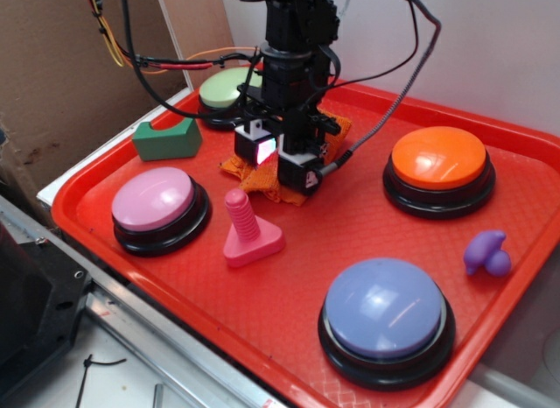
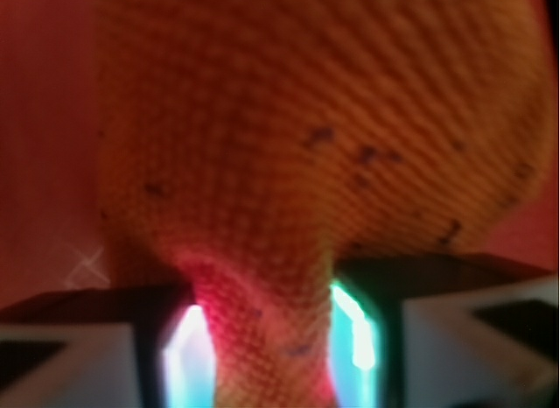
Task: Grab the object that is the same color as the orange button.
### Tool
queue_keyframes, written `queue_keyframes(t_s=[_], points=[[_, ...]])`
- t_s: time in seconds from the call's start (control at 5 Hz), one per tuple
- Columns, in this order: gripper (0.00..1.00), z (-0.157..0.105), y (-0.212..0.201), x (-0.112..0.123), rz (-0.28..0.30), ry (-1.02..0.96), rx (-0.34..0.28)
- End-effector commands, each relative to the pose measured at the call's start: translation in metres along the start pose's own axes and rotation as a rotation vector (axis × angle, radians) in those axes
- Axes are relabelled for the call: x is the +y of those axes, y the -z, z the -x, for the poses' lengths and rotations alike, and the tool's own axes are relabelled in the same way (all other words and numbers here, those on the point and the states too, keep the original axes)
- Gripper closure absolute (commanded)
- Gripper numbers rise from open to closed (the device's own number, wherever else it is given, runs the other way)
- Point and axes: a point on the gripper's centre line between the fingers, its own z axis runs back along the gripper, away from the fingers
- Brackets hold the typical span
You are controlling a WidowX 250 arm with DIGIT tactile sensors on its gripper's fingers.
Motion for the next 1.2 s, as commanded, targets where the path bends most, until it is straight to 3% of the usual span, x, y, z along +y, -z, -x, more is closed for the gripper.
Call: queue_keyframes(t_s=[0.0,0.2,0.4,0.6,0.8,1.0], points=[[1.00,0.016,-0.048,0.019,-0.015,-0.030,-0.131],[1.00,0.033,-0.094,0.028,-0.021,-0.075,-0.162],[1.00,0.060,-0.139,0.028,-0.010,-0.240,-0.223],[1.00,0.083,-0.183,0.030,0.059,-0.280,-0.284],[1.00,0.103,-0.228,0.031,0.062,-0.238,-0.359],[1.00,0.119,-0.275,0.036,0.050,-0.227,-0.360]])
